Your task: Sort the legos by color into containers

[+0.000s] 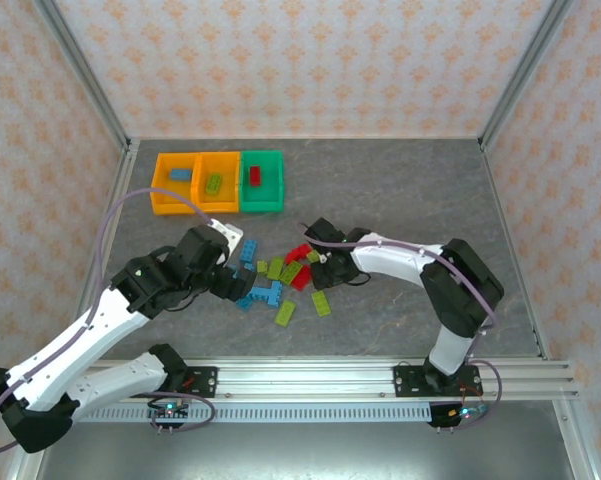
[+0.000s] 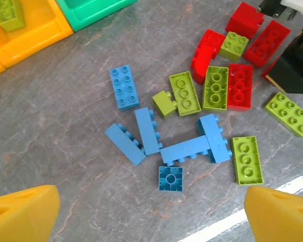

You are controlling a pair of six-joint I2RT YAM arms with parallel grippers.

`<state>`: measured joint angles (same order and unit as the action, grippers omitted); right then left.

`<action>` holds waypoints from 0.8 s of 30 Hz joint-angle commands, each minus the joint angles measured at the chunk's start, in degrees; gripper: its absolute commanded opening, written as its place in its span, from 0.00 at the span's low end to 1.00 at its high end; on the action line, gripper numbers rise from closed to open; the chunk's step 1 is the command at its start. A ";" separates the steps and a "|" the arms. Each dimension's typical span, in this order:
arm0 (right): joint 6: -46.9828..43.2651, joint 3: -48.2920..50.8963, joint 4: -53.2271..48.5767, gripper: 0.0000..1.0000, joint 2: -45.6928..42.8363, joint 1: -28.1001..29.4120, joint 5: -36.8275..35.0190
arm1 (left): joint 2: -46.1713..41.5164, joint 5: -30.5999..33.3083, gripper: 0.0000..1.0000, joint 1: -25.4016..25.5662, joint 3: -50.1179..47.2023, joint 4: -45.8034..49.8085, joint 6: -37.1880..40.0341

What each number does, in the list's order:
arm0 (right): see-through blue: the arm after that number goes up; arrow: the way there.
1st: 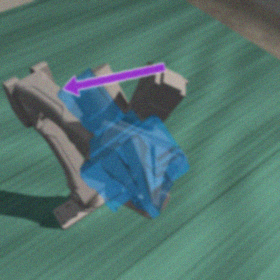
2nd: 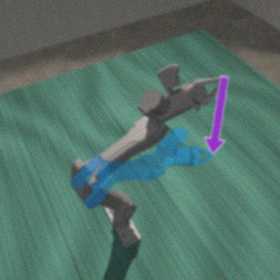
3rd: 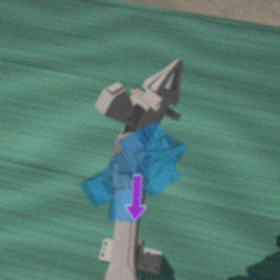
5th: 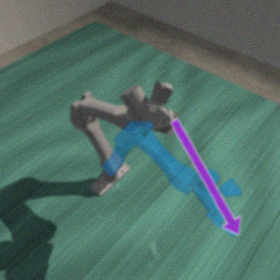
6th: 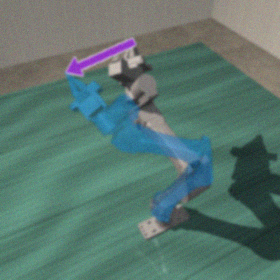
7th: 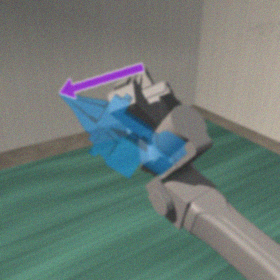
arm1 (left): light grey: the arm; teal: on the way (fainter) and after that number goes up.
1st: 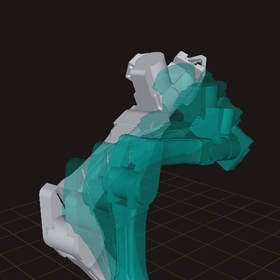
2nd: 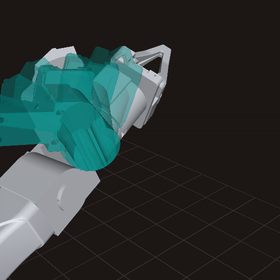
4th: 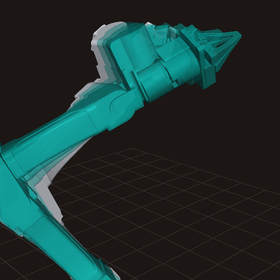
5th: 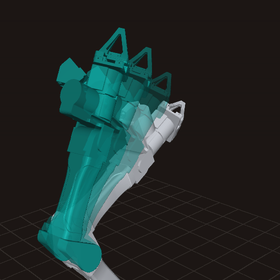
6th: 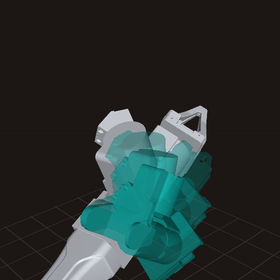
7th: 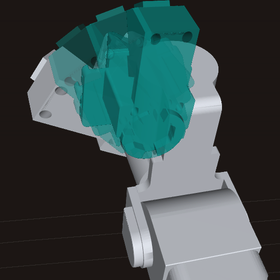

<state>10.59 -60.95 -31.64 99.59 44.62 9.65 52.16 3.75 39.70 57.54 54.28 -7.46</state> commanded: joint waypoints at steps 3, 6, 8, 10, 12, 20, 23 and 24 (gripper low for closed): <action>2.50 1.46 0.30 0.16 -5.38 0.38 -4.58 | -2.30 4.68 0.95 -0.24 -0.63 1.15 -0.64; 3.96 2.28 4.50 0.14 -13.51 0.38 -3.66 | -3.00 6.70 0.96 -0.28 -0.59 1.20 -1.06; 4.77 2.62 10.52 0.13 -18.35 0.38 -3.85 | -3.53 7.88 0.96 -0.50 -0.67 1.16 -1.29; 5.66 2.90 19.11 0.13 -20.26 0.38 -4.49 | -4.03 8.80 0.96 -0.98 -0.76 0.97 -1.66; 5.91 1.20 26.94 0.13 -18.58 0.38 -6.15 | -4.45 9.81 0.96 -1.76 -0.94 0.92 -1.85; -1.10 -23.85 32.17 0.11 7.48 -0.13 -10.54 | -5.62 13.21 0.96 -3.92 -1.77 0.69 -1.99; -3.12 -36.85 27.61 0.13 18.77 -0.88 -11.62 | -5.49 13.30 0.96 -4.18 -1.99 0.54 -1.85; -3.60 -41.88 25.25 0.14 22.66 -1.17 -11.85 | -5.28 13.38 0.96 -4.30 -1.98 0.51 -1.84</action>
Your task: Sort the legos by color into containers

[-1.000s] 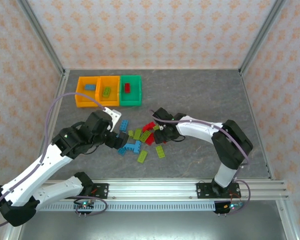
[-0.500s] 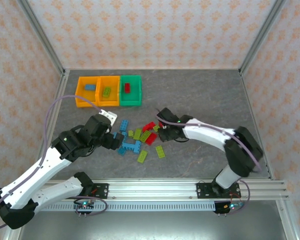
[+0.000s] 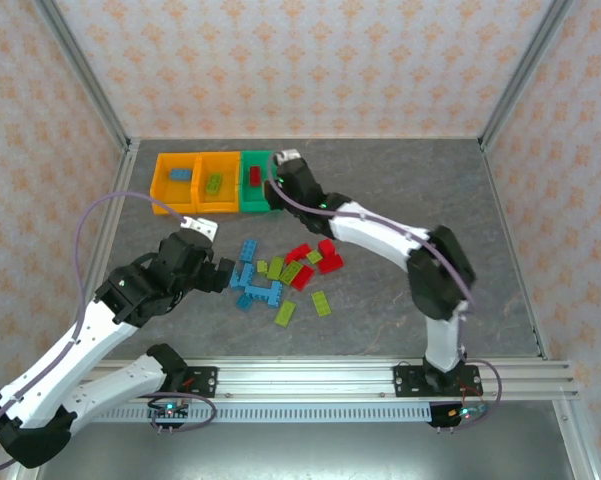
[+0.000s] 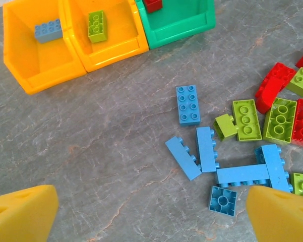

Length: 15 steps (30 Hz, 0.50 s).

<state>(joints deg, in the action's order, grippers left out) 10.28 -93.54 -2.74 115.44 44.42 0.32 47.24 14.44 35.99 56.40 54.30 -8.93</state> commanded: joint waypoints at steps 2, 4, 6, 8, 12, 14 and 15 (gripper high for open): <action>-3.69 -18.05 -8.37 0.17 13.50 -1.59 -2.60 | -0.01 2.82 0.96 -0.72 -0.94 0.54 -0.24; -3.58 -25.55 -12.45 0.24 18.85 -2.11 -2.59 | 0.74 3.07 0.97 -0.79 -0.94 0.61 -0.30; -3.18 -31.62 -15.13 0.32 23.03 -2.33 -3.39 | 1.64 3.44 0.97 -0.79 -0.77 0.89 -0.39; -3.34 -35.69 -16.60 0.39 25.47 -2.32 -2.90 | 2.36 3.88 0.97 -0.91 -0.60 1.22 -0.35; -3.60 -42.59 -22.83 0.46 26.86 -2.24 -1.84 | 3.31 4.51 0.97 -1.09 -0.57 1.27 -0.38; -2.98 -42.66 -25.65 0.46 24.72 -2.24 -1.29 | 3.38 3.45 0.97 -1.41 -0.74 0.92 -0.82; -2.42 -41.36 -26.73 0.46 22.71 -2.24 -0.25 | 3.46 2.79 0.97 -1.73 -1.00 0.36 -1.97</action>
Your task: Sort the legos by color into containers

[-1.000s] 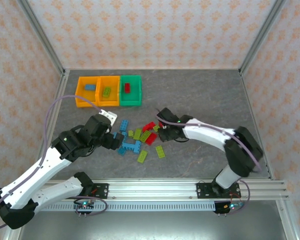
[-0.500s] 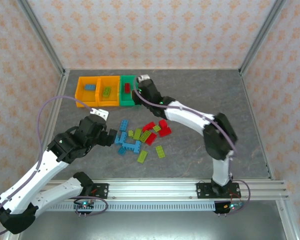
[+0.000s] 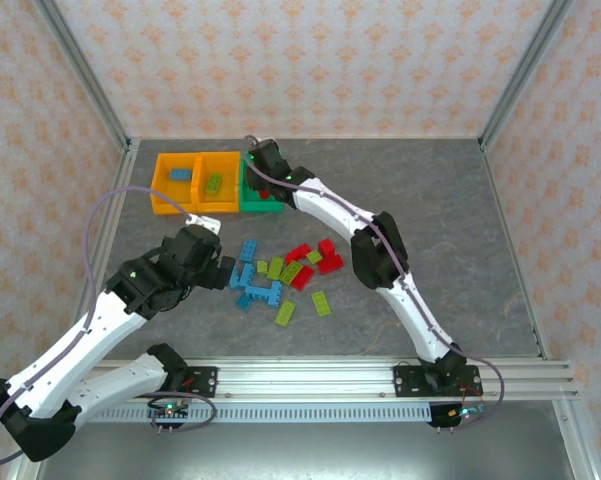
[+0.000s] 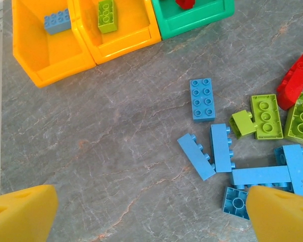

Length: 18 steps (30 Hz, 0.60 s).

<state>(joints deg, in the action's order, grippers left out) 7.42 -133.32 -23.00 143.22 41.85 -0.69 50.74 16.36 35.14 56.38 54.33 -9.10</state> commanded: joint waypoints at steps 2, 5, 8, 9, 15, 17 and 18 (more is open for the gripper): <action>1.18 3.35 -7.50 0.48 -10.23 0.50 4.24 | 0.27 -0.16 0.99 -1.11 -0.89 0.34 -5.87; 1.79 15.47 -7.71 0.52 -20.81 1.08 9.27 | 1.25 -1.90 0.95 -1.28 -0.05 0.39 -16.57; 3.45 30.34 -6.52 0.57 -33.25 2.04 10.60 | 2.02 -3.40 0.89 -1.64 -2.11 -3.13 -25.41; 4.34 35.57 -5.96 0.59 -37.41 2.54 10.69 | 2.55 -3.86 0.87 -1.95 -3.10 -4.87 -27.79; 7.49 56.71 -7.01 0.74 -58.20 4.52 15.17 | 10.62 -16.55 0.74 -10.26 -9.16 -16.99 -34.66; 9.80 61.43 -7.92 0.79 -62.80 4.65 16.32 | 14.44 -16.87 0.71 -11.60 -9.73 -19.31 -34.85; 11.04 63.76 -8.02 0.80 -64.96 4.74 17.03 | 16.41 -17.09 0.70 -11.91 -9.72 -20.31 -34.55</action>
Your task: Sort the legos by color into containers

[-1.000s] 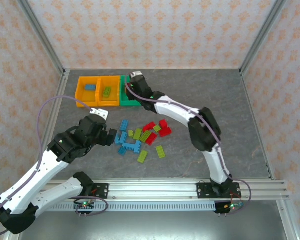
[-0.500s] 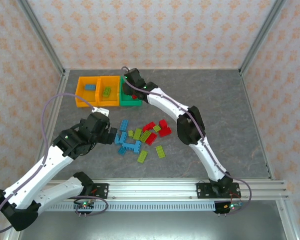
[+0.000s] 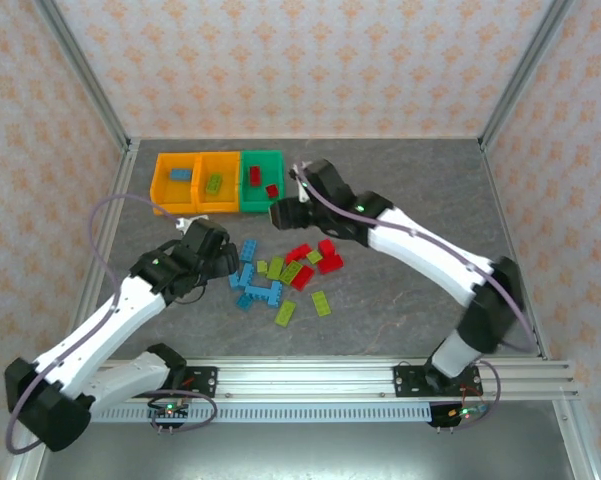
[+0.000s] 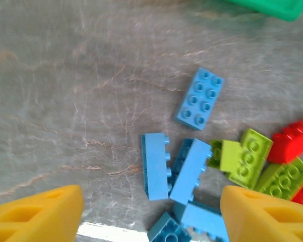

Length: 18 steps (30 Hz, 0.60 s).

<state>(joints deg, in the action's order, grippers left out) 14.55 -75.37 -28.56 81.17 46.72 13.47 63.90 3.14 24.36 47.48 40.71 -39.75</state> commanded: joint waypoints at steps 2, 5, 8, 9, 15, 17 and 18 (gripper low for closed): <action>6.36 9.72 -2.00 0.83 -6.21 -0.05 3.72 | 7.10 -5.65 0.69 -1.54 -0.48 -8.32 -3.29; 8.89 13.47 -1.84 0.84 -9.71 -0.05 3.58 | 12.11 -6.65 0.68 -2.11 -0.81 -10.24 -3.44; 9.96 13.71 -3.54 0.85 -10.85 -0.05 1.72 | 15.17 -5.30 0.66 -2.31 -1.79 -11.75 -3.65; 10.10 13.25 -4.30 0.85 -10.85 -0.05 1.31 | 15.79 -4.70 0.65 -2.42 -2.22 -12.10 -3.76; 10.72 11.20 -4.36 0.85 -10.49 -0.05 1.86 | 17.52 -4.44 0.53 -2.82 -5.18 -14.55 -3.52; 10.77 10.54 -4.01 0.85 -10.09 0.03 2.43 | 18.35 -5.25 0.51 -3.05 -6.02 -15.10 -3.32; 10.84 10.30 -3.94 0.85 -9.94 0.04 2.53 | 18.49 -5.59 0.48 -3.09 -6.53 -15.59 -3.32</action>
<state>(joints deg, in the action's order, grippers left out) 24.29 -62.61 -32.21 71.99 46.70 15.97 81.52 -2.61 21.96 42.48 27.33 -42.59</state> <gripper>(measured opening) 0.854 0.494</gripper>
